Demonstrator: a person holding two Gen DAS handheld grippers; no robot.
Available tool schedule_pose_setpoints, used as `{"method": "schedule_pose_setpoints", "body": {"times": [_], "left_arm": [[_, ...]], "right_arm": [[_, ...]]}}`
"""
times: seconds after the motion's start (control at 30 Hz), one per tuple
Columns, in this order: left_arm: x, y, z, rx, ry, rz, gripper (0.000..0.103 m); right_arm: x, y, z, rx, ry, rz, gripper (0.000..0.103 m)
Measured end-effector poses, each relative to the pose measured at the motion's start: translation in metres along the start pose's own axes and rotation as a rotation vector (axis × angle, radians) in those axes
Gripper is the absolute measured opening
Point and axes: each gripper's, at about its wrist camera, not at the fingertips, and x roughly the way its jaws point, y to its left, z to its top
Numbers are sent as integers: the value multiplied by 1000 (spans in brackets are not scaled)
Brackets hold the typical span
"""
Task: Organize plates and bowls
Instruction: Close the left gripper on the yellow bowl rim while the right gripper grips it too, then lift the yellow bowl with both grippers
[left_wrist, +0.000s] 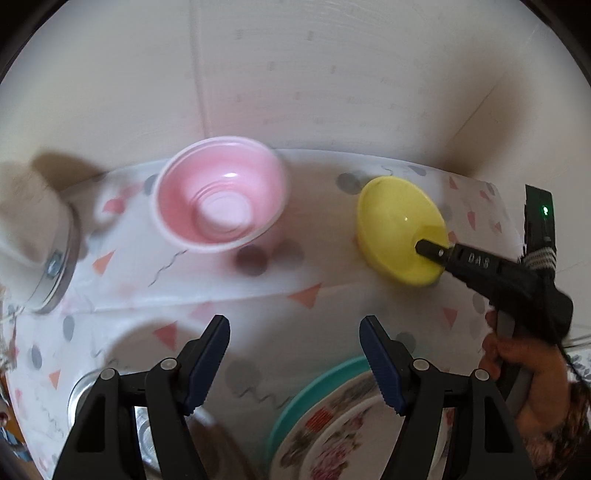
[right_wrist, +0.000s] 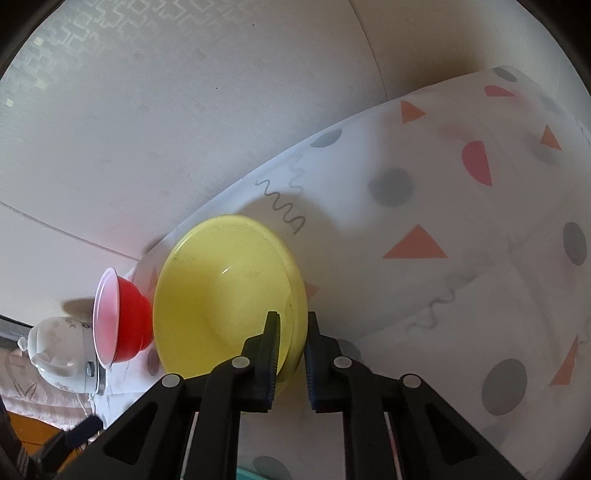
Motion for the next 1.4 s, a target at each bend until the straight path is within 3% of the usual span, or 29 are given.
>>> {"method": "schedule_pose_setpoints", "body": {"times": [0.43, 0.8, 0.93, 1.07, 1.2, 1.4], "left_arm": [[43, -44, 36, 51, 50, -14, 74], [53, -62, 47, 88, 31, -1, 73], [59, -66, 51, 116, 28, 24, 58], [64, -67, 52, 122, 30, 23, 50], [70, -70, 49, 145, 42, 37, 30], [78, -78, 43, 172, 59, 37, 18]], "right_arm": [[-1, -9, -6, -15, 0, 30, 12], [-3, -17, 0, -36, 5, 41, 12], [-3, -16, -1, -44, 5, 42, 12], [-2, -15, 1, -60, 5, 42, 12], [-2, -18, 1, -70, 9, 47, 9], [-2, -21, 2, -70, 18, 72, 9]]}}
